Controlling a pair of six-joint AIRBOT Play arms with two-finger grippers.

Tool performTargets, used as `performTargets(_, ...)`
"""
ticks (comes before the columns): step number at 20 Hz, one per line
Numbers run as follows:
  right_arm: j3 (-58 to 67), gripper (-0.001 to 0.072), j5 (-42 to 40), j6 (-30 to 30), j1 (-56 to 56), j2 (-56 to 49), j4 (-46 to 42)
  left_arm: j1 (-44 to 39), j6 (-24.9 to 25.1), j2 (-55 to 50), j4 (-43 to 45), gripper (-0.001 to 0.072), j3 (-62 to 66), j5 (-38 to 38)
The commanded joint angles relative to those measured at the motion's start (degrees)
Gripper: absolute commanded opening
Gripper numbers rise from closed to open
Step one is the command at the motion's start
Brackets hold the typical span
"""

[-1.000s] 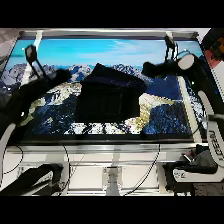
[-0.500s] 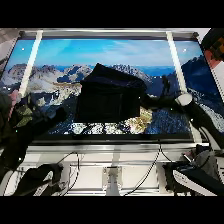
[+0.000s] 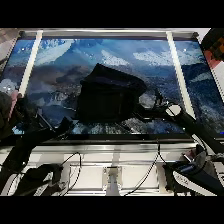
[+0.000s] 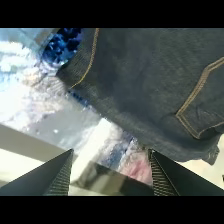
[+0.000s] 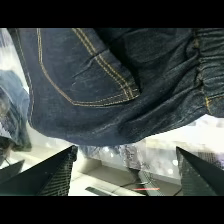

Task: Fold the clothes and pants, and hang the long-sleeved shirts on hangers.

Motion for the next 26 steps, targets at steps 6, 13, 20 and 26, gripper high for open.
performTargets(6,-0.20,0.0695,-0.87,0.61,0.35,-0.09,0.92,0.00,-3.61,-12.44,-3.63,0.0504,-0.22,-8.46)
performTargets(13,-0.20,0.0694,0.00,0.61,0.35,-0.07,2.08,0.00,-3.91,-23.10,-4.17,0.0500,-0.15,-14.32)
performTargets(20,-0.20,0.0684,1.53,0.59,0.35,-0.07,2.05,-0.02,-4.17,-23.80,-5.16,0.0024,0.02,-22.97)
performTargets(26,-2.27,0.0655,5.35,10.45,0.35,-0.09,-5.20,-2.51,-4.09,-23.78,-4.87,0.0009,4.13,-24.41)
